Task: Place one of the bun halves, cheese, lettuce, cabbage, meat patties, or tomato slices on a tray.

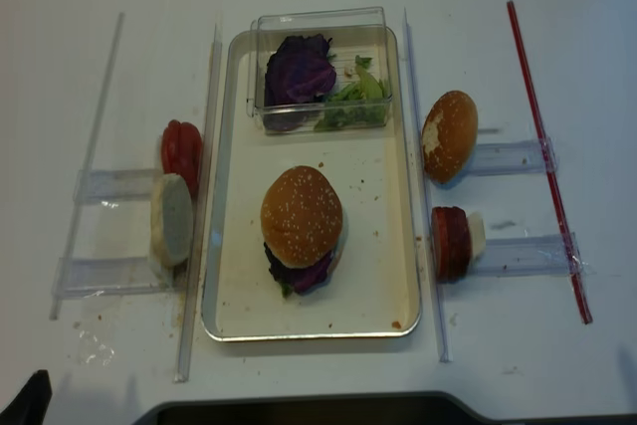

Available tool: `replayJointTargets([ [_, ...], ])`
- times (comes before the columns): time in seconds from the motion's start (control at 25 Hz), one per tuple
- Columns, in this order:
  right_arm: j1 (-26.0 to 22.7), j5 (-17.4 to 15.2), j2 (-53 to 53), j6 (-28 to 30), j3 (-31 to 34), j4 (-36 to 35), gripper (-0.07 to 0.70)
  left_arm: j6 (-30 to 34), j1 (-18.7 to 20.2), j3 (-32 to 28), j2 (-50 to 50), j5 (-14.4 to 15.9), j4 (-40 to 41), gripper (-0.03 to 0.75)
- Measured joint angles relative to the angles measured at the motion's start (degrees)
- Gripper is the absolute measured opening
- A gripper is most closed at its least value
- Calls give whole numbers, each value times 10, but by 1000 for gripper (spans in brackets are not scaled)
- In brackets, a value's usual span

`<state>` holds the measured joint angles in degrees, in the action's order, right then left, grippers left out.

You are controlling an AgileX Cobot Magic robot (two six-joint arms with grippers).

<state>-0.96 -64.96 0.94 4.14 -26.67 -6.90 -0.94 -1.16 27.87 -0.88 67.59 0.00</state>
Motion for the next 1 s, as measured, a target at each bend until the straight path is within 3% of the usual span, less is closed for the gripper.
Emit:
replayJointTargets([
  [1.0,0,0,0,0,0,0,454,0,0,0,0,0,0,489],
])
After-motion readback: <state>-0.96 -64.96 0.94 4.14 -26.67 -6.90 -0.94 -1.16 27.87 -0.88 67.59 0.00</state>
